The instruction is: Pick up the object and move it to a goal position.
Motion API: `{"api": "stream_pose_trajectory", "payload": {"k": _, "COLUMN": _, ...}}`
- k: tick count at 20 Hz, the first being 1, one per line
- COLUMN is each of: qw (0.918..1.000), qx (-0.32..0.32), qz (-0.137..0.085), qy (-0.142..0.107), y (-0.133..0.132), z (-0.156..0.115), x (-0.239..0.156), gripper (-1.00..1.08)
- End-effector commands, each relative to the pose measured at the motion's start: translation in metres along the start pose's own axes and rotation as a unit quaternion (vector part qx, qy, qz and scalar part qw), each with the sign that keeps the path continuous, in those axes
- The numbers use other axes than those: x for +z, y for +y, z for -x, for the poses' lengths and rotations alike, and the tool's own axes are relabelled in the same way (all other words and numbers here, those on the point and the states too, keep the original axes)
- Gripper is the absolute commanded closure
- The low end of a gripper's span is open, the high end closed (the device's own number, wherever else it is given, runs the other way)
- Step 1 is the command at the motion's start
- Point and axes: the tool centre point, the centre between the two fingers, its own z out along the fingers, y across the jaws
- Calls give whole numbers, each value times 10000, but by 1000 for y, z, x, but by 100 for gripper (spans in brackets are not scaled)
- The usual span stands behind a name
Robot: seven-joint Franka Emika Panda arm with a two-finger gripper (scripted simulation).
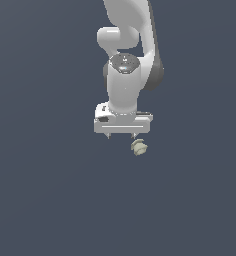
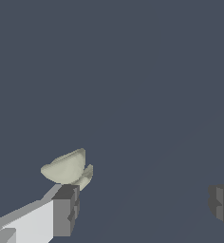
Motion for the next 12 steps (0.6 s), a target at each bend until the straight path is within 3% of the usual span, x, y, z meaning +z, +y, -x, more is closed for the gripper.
{"api": "stream_pose_trajectory", "payload": {"k": 1, "qw": 10000, "qx": 0, "qz": 0, "qy": 0, "y": 0, "z": 0, "x": 0, "gripper": -92}}
{"api": "stream_pose_trajectory", "payload": {"k": 12, "qw": 9997, "qx": 193, "qz": 127, "qy": 94, "y": 35, "z": -9, "x": 0, "gripper": -92}}
